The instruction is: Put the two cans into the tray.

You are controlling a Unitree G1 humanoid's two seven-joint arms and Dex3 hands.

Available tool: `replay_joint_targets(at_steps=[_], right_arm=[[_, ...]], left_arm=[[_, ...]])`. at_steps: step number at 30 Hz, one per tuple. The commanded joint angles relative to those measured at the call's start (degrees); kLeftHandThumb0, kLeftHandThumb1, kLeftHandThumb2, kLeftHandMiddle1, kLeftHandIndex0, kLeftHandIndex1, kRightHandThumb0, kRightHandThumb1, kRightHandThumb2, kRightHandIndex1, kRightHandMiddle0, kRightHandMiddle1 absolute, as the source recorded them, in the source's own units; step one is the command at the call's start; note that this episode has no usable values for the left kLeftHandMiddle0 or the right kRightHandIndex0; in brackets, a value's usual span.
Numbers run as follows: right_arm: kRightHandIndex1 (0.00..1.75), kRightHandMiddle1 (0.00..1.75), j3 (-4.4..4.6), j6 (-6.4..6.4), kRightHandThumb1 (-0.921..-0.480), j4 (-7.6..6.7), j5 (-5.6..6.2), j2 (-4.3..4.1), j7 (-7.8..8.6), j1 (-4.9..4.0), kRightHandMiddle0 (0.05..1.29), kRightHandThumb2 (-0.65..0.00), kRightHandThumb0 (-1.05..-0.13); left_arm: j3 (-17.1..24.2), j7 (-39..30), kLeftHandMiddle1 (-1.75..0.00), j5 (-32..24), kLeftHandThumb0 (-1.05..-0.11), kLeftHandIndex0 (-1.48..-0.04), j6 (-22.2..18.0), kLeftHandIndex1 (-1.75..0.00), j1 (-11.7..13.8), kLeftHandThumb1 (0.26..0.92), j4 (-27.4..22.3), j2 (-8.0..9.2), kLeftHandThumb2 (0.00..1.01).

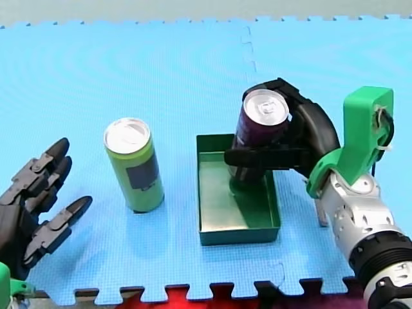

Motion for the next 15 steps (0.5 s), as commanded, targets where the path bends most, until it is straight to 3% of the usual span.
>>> replay_joint_targets(at_steps=[1, 15], right_arm=[[1.75, 1.75, 0.16, -0.36, -0.812, -0.08, -0.09, -0.35, -0.22, -0.19, 0.5, -0.006, -0.192], [1.75, 1.75, 0.32, -0.82, -0.816, 0.13, -0.09, -0.42, 0.05, 0.28, 0.5, -0.007, -0.19]], left_arm=[[0.02, 0.11, 0.0, -0.2, -1.048, -0.5, 0.22, 0.0, 0.16, 0.921, -0.28, 0.1, 0.05], [-0.11, 0.48, 0.0, -0.1, -1.048, -0.5, 0.64, 0.0, 0.71, 0.921, -1.04, -0.05, 0.04]])
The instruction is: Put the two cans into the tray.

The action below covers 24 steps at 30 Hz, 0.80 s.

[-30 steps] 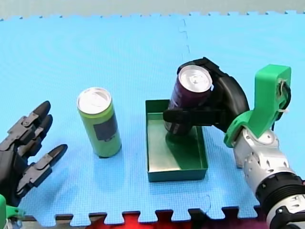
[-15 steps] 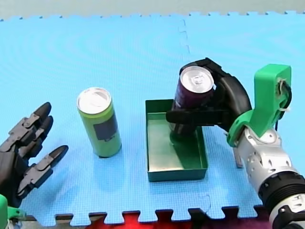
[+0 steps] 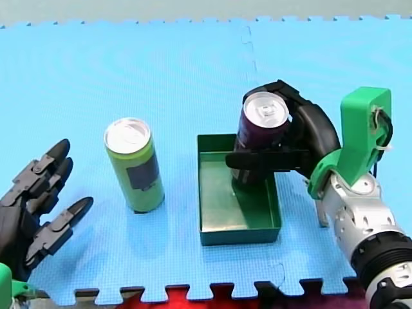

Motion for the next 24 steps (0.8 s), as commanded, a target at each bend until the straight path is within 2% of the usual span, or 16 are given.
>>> replay_joint_targets(at_steps=[1, 6, 14, 24], right_arm=[[1.75, 1.75, -0.05, -0.74, -0.816, -0.12, 0.13, -0.22, 0.06, 0.07, 0.5, -0.007, -0.19], [1.75, 1.75, 0.03, -0.93, -0.818, -0.18, 0.16, -0.01, 0.12, 0.66, 0.5, -0.007, -0.193], [1.75, 1.75, 0.22, -1.89, -0.822, 0.72, 0.01, 0.55, 0.26, 1.75, 0.5, -0.008, -0.2], [1.75, 1.75, -0.05, -1.97, -0.822, 1.07, 0.22, 0.45, 0.32, 1.35, 0.5, -0.007, -0.204]], left_arm=[[0.03, 0.09, 0.0, -0.15, -1.048, -0.5, 0.21, 0.0, 0.32, 0.921, -0.49, 0.2, 0.04], [0.03, 0.0, 0.0, -0.32, -1.048, -0.5, 0.3, 0.0, 0.79, 0.921, -1.14, 0.1, 0.04], [0.1, -0.34, 0.0, -0.73, -1.048, -0.5, 0.36, 0.0, 1.2, 0.921, -1.47, -0.02, 0.04], [0.1, -0.07, 0.0, -0.73, -1.048, -0.5, 1.0, 0.0, 1.31, 0.921, -1.84, 0.04, 0.04]])
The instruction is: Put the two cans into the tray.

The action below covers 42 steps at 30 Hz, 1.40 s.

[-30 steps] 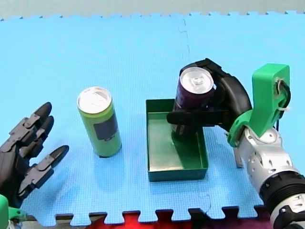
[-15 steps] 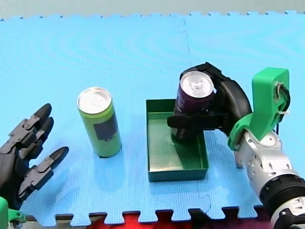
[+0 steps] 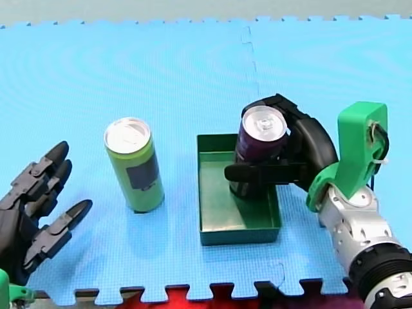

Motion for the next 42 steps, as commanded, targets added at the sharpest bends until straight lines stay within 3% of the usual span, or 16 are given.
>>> replay_joint_targets(at_steps=[1, 23, 28, 30, 31, 32, 33, 34, 35, 38, 42], right_arm=[[1.75, 1.75, -0.2, -0.62, -0.822, -0.06, 0.26, -0.21, 0.18, -0.53, 0.5, -0.007, -0.205], [1.75, 1.75, 0.14, -0.78, -0.824, -0.51, -0.33, -0.45, -0.46, -0.27, 0.5, -0.006, -0.208], [1.75, 1.75, 1.32, -1.94, -0.824, -0.25, -2.33, -0.77, -2.27, -0.34, 0.5, -0.005, -0.214], [1.75, 1.68, 2.42, -2.27, -0.781, -0.17, -3.83, -1.14, -3.0, -0.51, 0.44, -0.008, -0.353], [1.73, 1.46, 3.29, -2.27, -0.755, -0.18, -4.94, -1.47, -3.33, -0.64, 0.47, -0.006, -0.444], [1.4, 0.99, 4.19, -2.07, -0.734, -0.23, -5.99, -1.86, -3.32, -0.77, 0.46, -0.004, -0.543], [0.9, 0.45, 4.76, -1.85, -0.725, -0.3, -6.65, -2.13, -3.16, -0.84, 0.45, -0.002, -0.63], [0.65, 0.24, 5.1, -1.78, -0.722, -0.38, -6.93, -2.35, -2.63, -0.84, 0.45, -0.001, -0.66], [0.36, 0.1, 5.27, -1.84, -0.718, -0.45, -6.93, -2.57, -1.79, -0.79, 0.36, 0.0, -0.681], [0.08, 0.01, 5.36, -2.19, -0.715, -0.46, -6.56, -3.04, 0.18, -0.71, 0.18, -0.001, -0.711], [0.02, 0.0, 5.71, -3.53, -0.758, -0.3, -7.09, -3.21, -0.5, -0.66, 0.13, -0.013, -0.826]], left_arm=[[0.13, 0.04, 0.0, -0.23, -1.048, -0.5, 0.31, 0.0, 0.04, 0.921, -0.1, 0.19, 0.04], [0.33, -0.87, 0.0, -0.83, -1.048, -0.5, 0.57, 0.0, 0.44, 0.921, -0.41, 0.22, 0.03], [0.5, -1.46, 0.0, -1.24, -1.048, -0.5, 0.35, 0.0, 0.31, 0.921, -0.1, 0.23, 0.03], [0.58, -1.83, 0.0, -1.48, -1.048, -0.5, 0.23, 0.0, 0.22, 0.921, 0.05, 0.24, 0.03], [0.62, -1.98, 0.0, -1.59, -1.048, -0.5, 0.17, 0.0, 0.17, 0.921, 0.1, 0.25, 0.03], [0.66, -2.1, 0.0, -1.67, -1.048, -0.5, 0.11, 0.0, 0.12, 0.921, 0.17, 0.26, 0.03], [0.69, -2.19, 0.0, -1.73, -1.048, -0.5, 0.06, 0.0, 0.08, 0.921, 0.26, 0.28, 0.03], [0.72, -2.27, 0.0, -1.77, -1.048, -0.5, 0.01, 0.0, 0.03, 0.921, 0.35, 0.29, 0.03], [0.76, -2.34, 0.0, -1.8, -1.048, -0.51, -0.03, 0.0, -0.03, 0.921, 0.47, 0.31, 0.03], [0.83, -2.46, 0.0, -1.77, -1.048, -0.51, -0.19, 0.0, -0.18, 0.921, 0.78, 0.35, 0.03], [0.96, -2.5, 0.0, -1.76, -1.048, -0.51, -0.36, 0.0, -0.54, 0.921, 1.34, 0.39, 0.04]])
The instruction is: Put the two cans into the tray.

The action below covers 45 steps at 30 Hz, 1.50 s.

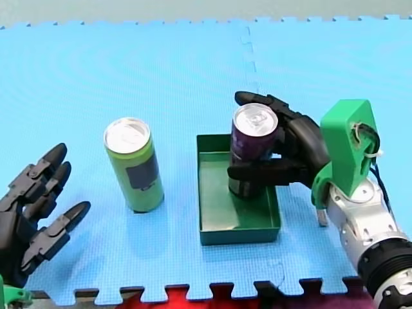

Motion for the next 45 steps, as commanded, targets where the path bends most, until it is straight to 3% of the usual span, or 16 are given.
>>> replay_joint_targets(at_steps=[1, 12, 17, 23, 27, 29, 36, 45], right_arm=[[0.01, 0.0, 0.22, -1.0, -0.768, -0.02, -0.31, -0.36, -0.61, -0.21, 0.13, -0.014, -0.849], [0.01, 0.0, 0.33, -3.71, -0.789, 1.31, -0.85, -0.39, -1.66, -0.66, 0.12, -0.007, -0.913], [0.01, 0.0, 0.56, -3.99, -0.8, 1.29, -1.12, -0.25, -2.38, -0.89, 0.12, -0.006, -0.945], [0.02, 0.0, 0.83, -4.31, -0.813, 1.29, -1.28, -0.61, -2.06, -0.92, 0.12, -0.006, -0.978], [0.02, 0.0, 2.02, -6.04, -0.83, 1.5, -2.86, -1.63, -2.0, -0.55, 0.12, -0.01, -1.01], [0.02, 0.0, 2.19, -6.69, -0.835, 1.62, -3.15, -2.31, -1.41, -0.32, 0.12, -0.009, -1.023], [0.03, 0.0, 1.4, -7.73, -0.829, 1.36, -2.29, -4.66, 1.37, 0.83, 0.13, 0.0, -1.024], [0.03, 0.0, 0.97, -7.15, -0.809, -0.34, -1.2, -5.65, 3.51, 2.16, 0.13, 0.0, -0.999]], left_arm=[[0.2, 0.02, 0.0, -0.11, -1.048, -0.51, -0.31, 0.0, -0.41, 0.921, 0.4, 0.32, 0.04], [0.39, -0.07, 0.0, 0.14, -1.048, -0.51, -0.75, 0.0, -1.51, 0.921, 1.92, 0.66, 0.04], [0.44, 0.03, 0.0, 0.29, -1.048, -0.51, -0.78, 0.0, -1.8, 0.921, 2.14, 0.9, 0.05], [0.51, -0.08, 0.0, 0.28, -1.048, -0.51, -1.1, 0.0, -2.2, 0.921, 2.45, 1.1, 0.05], [0.46, 0.0, 0.0, 0.39, -1.048, -0.51, -1.25, 0.0, -2.33, 0.921, 2.49, 1.15, 0.06], [0.45, 0.1, 0.0, 0.46, -1.048, -0.51, -1.28, 0.0, -2.36, 0.921, 2.53, 1.15, 0.06], [0.5, 0.17, 0.0, 0.5, -1.048, -0.51, -1.24, 0.0, -2.6, 0.921, 2.85, 1.24, 0.06], [0.35, 0.91, 0.0, 1.13, -1.048, -0.51, -1.16, 0.0, -2.66, 0.921, 2.71, 1.27, 0.07]])
